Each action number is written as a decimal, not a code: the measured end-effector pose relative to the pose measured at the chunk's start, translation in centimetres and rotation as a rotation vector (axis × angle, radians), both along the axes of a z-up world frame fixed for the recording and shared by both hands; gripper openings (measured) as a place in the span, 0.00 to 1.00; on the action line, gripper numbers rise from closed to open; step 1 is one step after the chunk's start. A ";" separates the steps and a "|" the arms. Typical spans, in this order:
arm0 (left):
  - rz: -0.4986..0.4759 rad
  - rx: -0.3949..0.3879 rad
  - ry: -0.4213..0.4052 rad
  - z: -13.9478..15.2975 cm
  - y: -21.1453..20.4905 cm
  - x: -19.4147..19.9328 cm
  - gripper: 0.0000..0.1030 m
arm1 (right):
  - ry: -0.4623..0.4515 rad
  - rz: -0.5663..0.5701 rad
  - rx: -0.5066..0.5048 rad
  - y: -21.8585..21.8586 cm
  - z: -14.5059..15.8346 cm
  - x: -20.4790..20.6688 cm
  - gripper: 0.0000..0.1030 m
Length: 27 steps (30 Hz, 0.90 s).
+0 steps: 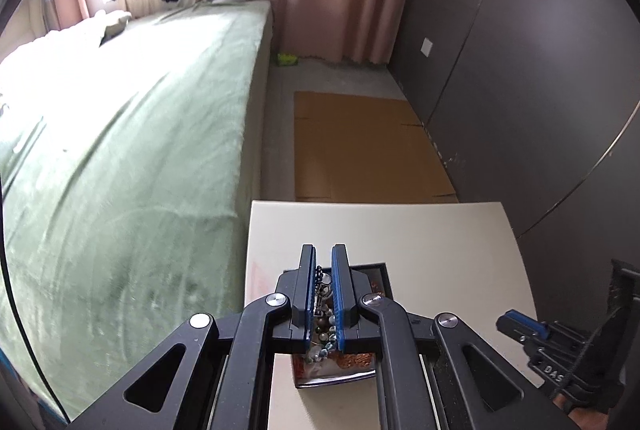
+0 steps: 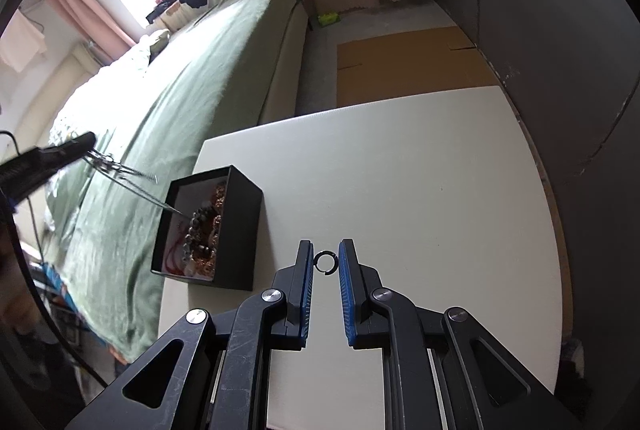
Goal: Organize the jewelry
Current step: 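Lower the silver chain into the box and open the left tool, then drop the small silver ring into the black box with the right tool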
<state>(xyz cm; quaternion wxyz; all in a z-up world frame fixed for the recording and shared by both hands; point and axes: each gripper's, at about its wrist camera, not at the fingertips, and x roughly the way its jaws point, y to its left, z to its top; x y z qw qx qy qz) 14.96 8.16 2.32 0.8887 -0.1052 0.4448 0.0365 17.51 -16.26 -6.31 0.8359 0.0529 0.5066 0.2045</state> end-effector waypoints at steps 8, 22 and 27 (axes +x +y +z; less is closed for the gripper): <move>0.016 -0.035 0.084 -4.0 0.0 1.5 0.08 | 0.003 -0.002 -0.012 0.2 -0.2 0.1 0.14; 0.167 -0.218 -0.015 -5.6 3.1 -4.1 0.65 | -0.031 0.014 0.058 1.6 0.6 -0.4 0.14; 0.191 -0.266 -0.047 -5.4 4.4 -4.9 0.65 | -0.049 0.032 0.126 3.4 0.9 -0.7 0.14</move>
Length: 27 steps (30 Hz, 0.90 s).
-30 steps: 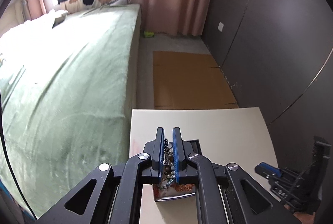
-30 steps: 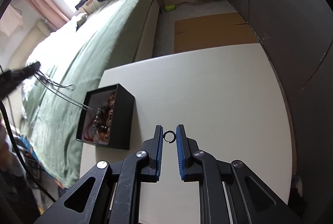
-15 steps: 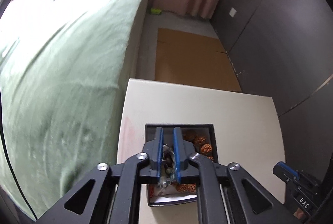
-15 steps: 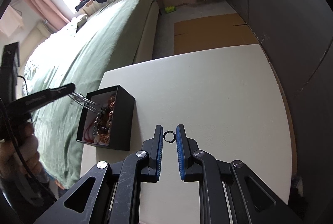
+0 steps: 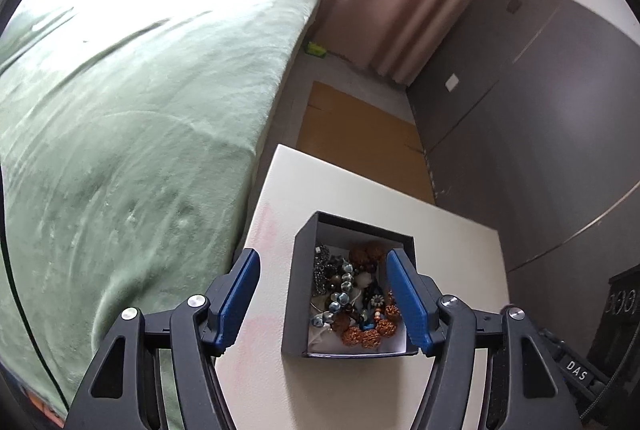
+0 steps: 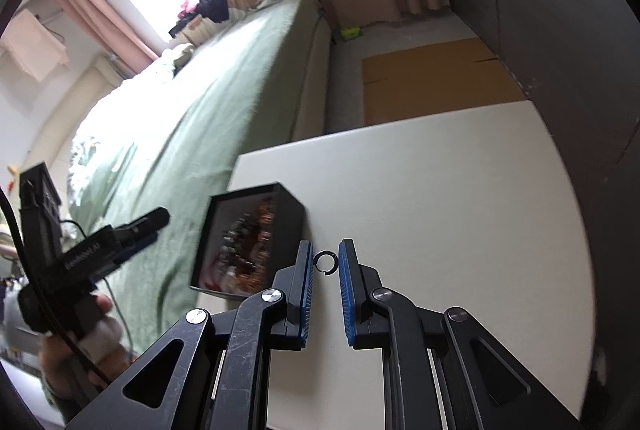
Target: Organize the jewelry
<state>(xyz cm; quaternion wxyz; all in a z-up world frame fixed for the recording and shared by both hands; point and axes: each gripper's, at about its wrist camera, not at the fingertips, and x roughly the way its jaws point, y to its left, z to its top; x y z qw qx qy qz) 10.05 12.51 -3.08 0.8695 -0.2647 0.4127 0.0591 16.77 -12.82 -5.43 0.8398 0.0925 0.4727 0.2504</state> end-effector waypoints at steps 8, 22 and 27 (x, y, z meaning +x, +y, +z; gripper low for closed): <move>-0.011 -0.019 -0.039 0.7 1.9 -1.4 0.65 | 0.002 0.064 0.072 5.2 -1.0 0.2 0.14; -0.007 0.013 -0.047 0.9 2.1 -2.0 0.75 | -0.040 0.003 0.044 5.6 -0.7 0.3 0.53; -0.028 0.079 -0.061 1.6 0.5 -2.2 0.79 | -0.047 -0.038 0.048 3.1 0.3 -0.2 0.53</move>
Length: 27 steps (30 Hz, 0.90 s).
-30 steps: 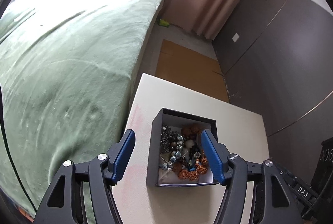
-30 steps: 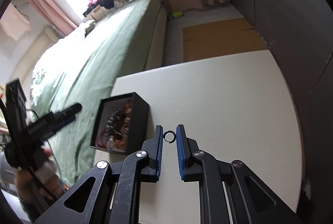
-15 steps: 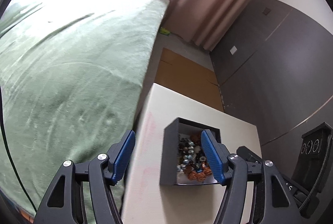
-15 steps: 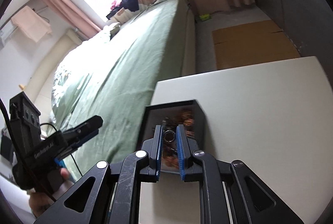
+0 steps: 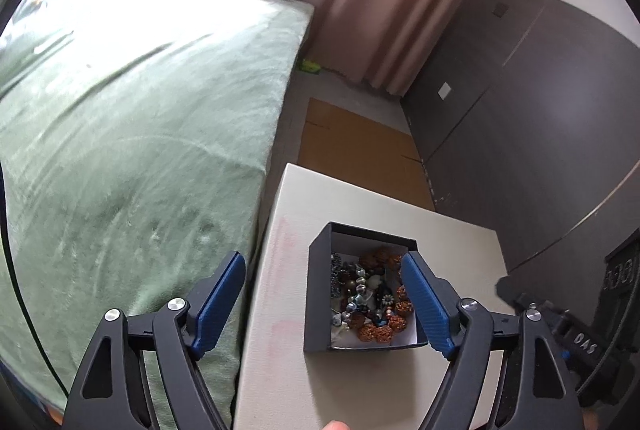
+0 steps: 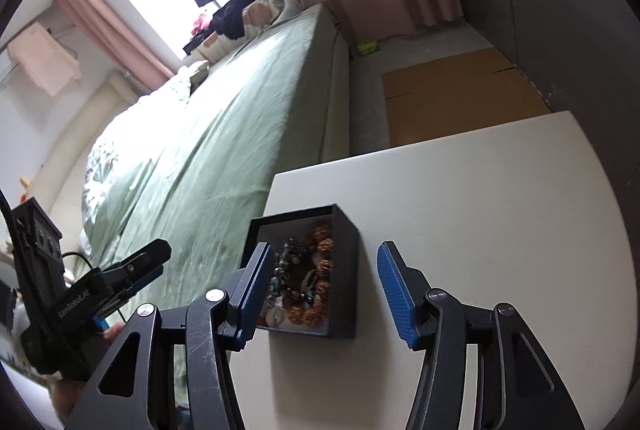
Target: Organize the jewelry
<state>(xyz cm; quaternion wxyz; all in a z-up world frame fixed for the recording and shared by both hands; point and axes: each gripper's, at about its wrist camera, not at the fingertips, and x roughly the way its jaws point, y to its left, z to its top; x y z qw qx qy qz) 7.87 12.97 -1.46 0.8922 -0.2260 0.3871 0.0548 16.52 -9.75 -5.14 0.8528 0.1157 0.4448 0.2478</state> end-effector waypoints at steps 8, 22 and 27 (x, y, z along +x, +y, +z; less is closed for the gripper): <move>-0.064 0.088 -0.035 1.0 -4.1 -0.9 0.92 | -0.068 -0.046 -0.075 -3.0 2.1 -2.2 0.68; -0.117 0.176 -0.122 2.8 -9.5 -4.0 1.00 | -0.066 -0.075 -0.147 -7.0 2.9 -4.6 0.98; -0.149 0.178 -0.127 3.1 -10.8 -5.0 1.00 | -0.072 -0.098 -0.159 -8.4 3.1 -5.9 0.99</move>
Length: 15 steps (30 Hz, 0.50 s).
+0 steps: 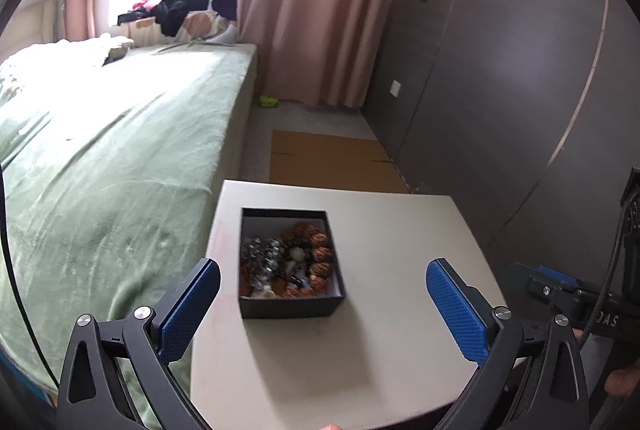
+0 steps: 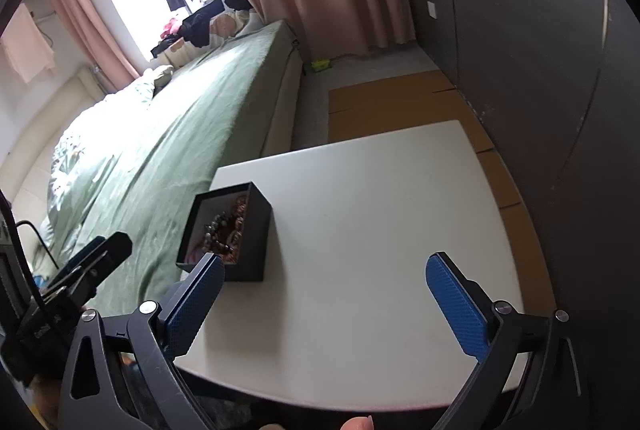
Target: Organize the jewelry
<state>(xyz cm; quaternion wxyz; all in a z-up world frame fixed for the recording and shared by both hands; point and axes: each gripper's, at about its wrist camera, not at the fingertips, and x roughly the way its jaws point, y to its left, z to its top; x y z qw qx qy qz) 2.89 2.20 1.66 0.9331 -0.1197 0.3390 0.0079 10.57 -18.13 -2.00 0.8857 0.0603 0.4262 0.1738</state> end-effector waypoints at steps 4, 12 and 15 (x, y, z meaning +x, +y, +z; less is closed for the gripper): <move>-0.015 0.031 -0.017 0.5 -1.0 -0.9 1.00 | -0.023 -0.005 0.005 -0.8 0.7 -1.0 0.99; -0.038 0.036 -0.028 0.6 -1.2 -1.7 1.00 | -0.030 0.009 -0.019 -0.9 0.9 -2.0 0.99; -0.040 0.043 -0.020 0.6 -1.3 -1.5 1.00 | -0.034 0.012 -0.026 -0.8 1.0 -2.2 0.99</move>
